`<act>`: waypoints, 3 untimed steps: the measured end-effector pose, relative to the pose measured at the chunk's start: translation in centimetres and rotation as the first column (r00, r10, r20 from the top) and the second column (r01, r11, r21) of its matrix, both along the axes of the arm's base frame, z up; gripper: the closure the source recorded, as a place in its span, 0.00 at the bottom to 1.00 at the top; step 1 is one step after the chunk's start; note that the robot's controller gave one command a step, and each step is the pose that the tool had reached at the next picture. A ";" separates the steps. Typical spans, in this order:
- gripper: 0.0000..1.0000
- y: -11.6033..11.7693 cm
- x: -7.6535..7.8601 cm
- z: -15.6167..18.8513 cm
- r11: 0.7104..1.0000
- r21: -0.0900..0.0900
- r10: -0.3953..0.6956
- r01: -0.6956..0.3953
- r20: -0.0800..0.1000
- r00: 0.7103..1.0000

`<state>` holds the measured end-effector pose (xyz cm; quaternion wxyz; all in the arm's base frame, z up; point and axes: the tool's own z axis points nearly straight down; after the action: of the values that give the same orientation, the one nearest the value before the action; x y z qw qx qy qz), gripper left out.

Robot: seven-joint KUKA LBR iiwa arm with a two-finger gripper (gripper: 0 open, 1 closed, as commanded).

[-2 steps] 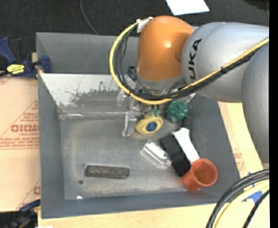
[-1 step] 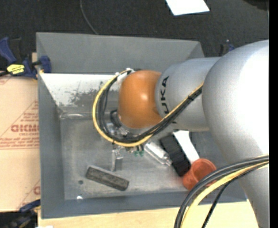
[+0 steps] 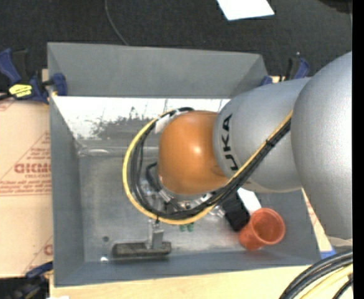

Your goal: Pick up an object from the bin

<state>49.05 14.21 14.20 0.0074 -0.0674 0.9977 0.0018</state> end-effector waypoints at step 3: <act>1.00 -0.8 0.2 -6.6 0.927 -0.006 0.374 -0.374 0.017 0.927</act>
Offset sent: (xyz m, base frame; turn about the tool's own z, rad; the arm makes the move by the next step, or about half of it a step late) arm -0.0190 -0.0131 -0.0720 -0.1357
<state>49.22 13.45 7.62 0.0155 -0.2562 0.9665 0.0014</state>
